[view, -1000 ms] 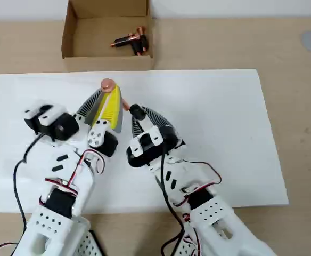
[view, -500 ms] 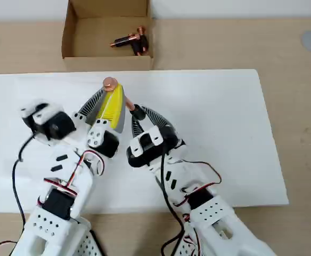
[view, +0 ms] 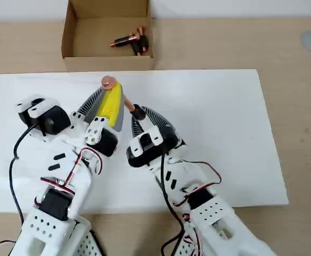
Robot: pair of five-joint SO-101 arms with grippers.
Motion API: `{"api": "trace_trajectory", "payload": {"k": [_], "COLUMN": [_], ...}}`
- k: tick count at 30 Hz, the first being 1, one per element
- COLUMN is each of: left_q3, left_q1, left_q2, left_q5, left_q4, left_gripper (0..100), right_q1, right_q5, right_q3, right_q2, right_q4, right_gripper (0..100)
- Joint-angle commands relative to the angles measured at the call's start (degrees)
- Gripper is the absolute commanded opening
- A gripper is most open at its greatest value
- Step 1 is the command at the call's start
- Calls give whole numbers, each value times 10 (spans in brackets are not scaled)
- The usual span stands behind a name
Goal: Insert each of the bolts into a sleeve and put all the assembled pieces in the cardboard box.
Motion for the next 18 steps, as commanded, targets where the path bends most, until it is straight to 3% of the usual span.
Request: {"api": "trace_trajectory", "payload": {"k": [1, 18], "left_q3": [-2, 31], "left_q1": [-2, 4], "left_q2": [-12, -12], "left_q5": [3, 18], "left_q4": [-3, -3], "left_gripper": [7, 7], "right_q1": [-4, -3], "right_q5": [-5, -5], "right_q3": [-1, -1], "right_q2": [-12, -12], "right_q4": [1, 1], "right_gripper": [10, 10]}}
